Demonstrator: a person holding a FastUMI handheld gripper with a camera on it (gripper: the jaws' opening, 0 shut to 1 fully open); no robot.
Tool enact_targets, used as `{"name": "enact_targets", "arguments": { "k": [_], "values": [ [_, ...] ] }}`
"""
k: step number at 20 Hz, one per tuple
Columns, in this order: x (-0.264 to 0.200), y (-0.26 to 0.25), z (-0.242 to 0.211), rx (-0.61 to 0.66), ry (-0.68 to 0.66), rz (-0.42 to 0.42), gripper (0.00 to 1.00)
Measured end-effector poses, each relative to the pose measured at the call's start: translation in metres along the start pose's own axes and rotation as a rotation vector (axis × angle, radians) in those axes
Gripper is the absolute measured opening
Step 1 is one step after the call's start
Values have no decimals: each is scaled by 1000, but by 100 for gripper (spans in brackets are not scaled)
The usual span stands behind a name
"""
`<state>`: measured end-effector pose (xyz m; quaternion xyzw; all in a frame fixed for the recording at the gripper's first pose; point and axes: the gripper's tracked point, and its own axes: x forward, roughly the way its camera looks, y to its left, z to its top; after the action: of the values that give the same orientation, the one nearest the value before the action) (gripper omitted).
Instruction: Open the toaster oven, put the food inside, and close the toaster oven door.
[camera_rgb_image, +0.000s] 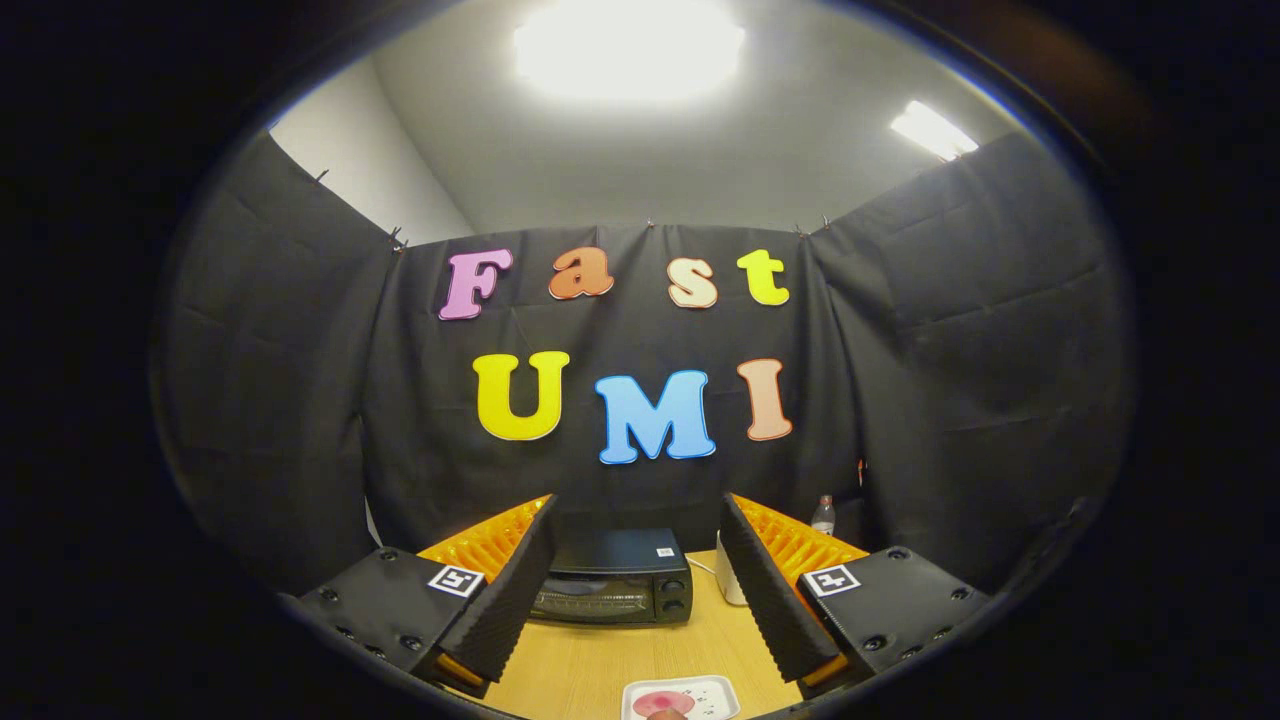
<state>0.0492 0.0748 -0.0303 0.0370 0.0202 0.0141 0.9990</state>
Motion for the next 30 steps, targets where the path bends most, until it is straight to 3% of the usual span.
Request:
{"name": "enact_targets", "arguments": {
  "k": [9, 18, 30],
  "values": [
    [107, 45, -44, -14, 9, 96, 100],
    [203, 83, -145, 1, 134, 162, 100],
    [266, 99, -275, -30, 356, 158, 100]
  ]
}}
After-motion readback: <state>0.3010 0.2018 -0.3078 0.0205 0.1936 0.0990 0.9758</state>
